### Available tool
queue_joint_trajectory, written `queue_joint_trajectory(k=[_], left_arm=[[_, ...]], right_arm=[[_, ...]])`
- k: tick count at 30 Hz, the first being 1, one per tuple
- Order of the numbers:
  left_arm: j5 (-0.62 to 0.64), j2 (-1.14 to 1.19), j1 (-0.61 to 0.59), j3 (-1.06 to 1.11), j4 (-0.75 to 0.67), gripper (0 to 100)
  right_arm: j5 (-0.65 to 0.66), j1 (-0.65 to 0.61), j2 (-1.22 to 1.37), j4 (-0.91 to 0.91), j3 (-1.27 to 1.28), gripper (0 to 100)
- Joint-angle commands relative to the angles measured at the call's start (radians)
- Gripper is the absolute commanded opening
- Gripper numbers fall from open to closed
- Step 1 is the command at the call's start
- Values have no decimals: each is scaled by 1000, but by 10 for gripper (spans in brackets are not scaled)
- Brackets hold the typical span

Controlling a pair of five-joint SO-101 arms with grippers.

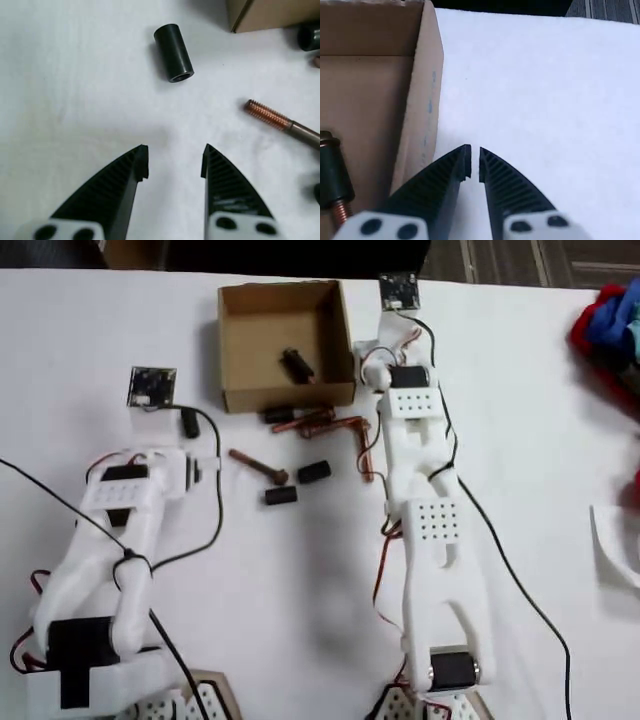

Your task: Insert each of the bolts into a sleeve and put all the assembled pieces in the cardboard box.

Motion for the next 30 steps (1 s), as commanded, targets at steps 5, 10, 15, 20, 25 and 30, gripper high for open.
queue_joint_trajectory(k=[5, 10, 15, 20, 25, 30], left_arm=[[-2, -5, 0, -2, -18, 192], [-2, -5, 0, -2, -18, 192], [-2, -5, 0, -2, -18, 192], [-2, -6, -2, -2, -18, 192], [71, -14, -58, -12, -11, 194], [164, -15, -135, -27, -6, 194]], right_arm=[[8, -79, -35, 12, -3, 20], [8, -84, -35, 38, -3, 20], [8, -71, -54, 45, -3, 20], [8, -36, -139, 90, -3, 24], [9, -21, -269, 295, -3, 53], [9, -42, -364, 512, -3, 170]])
